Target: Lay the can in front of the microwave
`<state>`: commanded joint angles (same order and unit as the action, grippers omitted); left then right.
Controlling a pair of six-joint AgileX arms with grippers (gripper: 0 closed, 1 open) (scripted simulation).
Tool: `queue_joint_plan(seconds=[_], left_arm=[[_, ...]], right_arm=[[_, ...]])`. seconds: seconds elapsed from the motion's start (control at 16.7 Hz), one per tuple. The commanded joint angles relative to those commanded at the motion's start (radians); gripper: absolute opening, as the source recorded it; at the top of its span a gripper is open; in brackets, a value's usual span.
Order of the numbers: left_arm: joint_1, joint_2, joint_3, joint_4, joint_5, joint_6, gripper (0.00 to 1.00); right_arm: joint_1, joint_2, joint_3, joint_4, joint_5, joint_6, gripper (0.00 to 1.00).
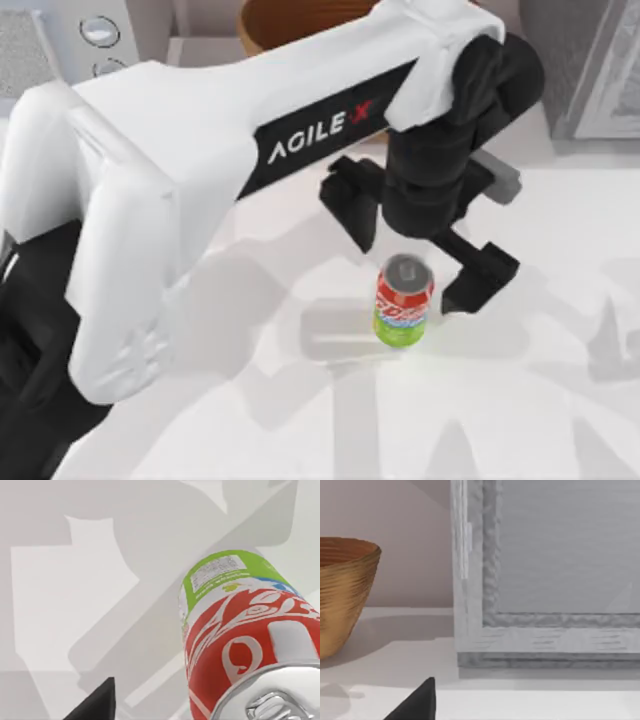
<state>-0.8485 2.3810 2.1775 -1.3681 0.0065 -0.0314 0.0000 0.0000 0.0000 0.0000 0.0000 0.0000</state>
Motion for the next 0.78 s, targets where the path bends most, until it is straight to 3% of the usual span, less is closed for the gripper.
queue_joint_plan(seconds=[0.18, 0.48, 0.78], left_arm=[[-0.001, -0.002, -0.111, 0.108, 0.000, -0.001, 1.00], [-0.001, -0.003, -0.132, 0.129, 0.000, -0.001, 1.00], [-0.001, -0.003, -0.132, 0.129, 0.000, -0.001, 0.62]], right_arm=[[0.000, 0.000, 0.000, 0.000, 0.000, 0.000, 1.00], [0.000, 0.000, 0.000, 0.000, 0.000, 0.000, 1.00], [0.000, 0.000, 0.000, 0.000, 0.000, 0.000, 1.00]])
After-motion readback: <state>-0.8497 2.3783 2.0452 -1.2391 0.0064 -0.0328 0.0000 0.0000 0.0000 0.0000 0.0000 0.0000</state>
